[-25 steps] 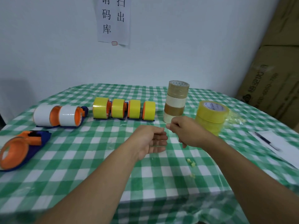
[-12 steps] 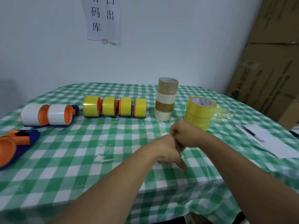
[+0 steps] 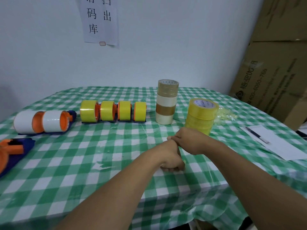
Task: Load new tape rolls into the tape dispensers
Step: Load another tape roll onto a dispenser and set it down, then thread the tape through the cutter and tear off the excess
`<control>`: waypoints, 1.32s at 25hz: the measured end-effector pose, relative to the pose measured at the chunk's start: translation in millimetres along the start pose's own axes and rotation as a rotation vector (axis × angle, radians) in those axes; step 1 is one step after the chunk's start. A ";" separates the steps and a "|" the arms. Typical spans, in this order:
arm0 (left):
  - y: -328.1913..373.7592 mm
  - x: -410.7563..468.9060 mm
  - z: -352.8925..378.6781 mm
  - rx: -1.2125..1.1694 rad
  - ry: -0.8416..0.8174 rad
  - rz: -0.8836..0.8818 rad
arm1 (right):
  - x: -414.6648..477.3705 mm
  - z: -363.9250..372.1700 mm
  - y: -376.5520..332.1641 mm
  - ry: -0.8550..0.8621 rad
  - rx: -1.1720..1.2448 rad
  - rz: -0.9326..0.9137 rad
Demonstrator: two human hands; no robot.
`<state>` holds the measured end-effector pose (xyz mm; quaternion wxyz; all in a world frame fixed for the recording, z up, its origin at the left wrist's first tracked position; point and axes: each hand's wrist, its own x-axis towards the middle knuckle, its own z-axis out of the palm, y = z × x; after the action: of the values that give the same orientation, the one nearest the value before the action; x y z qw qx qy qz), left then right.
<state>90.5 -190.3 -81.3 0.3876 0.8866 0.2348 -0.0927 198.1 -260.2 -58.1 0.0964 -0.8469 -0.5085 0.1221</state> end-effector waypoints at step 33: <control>-12.0 1.6 -4.8 -0.446 0.241 0.021 | -20.0 -13.5 20.0 -0.147 0.043 0.010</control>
<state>86.0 -179.2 -86.3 0.5436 0.7863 0.2847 0.0717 209.9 -287.7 -48.8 0.0764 -0.8359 -0.5072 0.1953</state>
